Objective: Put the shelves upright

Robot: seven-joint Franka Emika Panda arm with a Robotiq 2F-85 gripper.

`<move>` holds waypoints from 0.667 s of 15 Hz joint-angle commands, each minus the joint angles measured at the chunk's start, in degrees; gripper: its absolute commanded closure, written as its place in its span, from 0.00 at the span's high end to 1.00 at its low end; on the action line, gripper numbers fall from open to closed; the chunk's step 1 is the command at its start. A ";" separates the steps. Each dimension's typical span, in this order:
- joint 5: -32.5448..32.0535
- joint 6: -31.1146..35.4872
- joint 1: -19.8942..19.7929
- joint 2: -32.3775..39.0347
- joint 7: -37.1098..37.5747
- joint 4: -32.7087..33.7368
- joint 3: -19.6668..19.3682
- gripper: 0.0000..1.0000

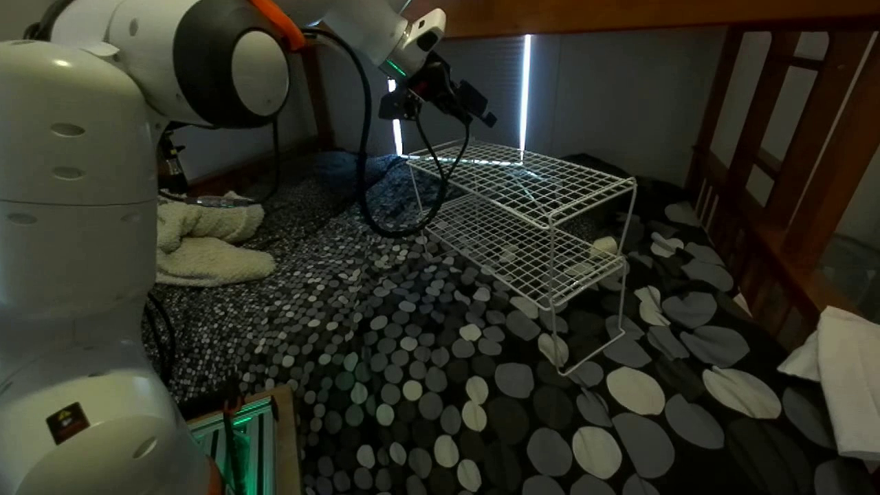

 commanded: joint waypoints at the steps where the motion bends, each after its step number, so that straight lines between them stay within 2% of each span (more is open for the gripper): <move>1: 0.80 0.29 0.79 -6.76 4.01 -9.74 -3.06 1.00; 8: 3.38 0.31 1.87 -13.85 4.08 -20.69 -6.77 1.00; 9: 4.12 0.31 1.68 -14.41 3.74 -21.23 -6.47 1.00; 10: 4.62 0.31 -1.13 -14.90 3.68 -21.78 -2.93 1.00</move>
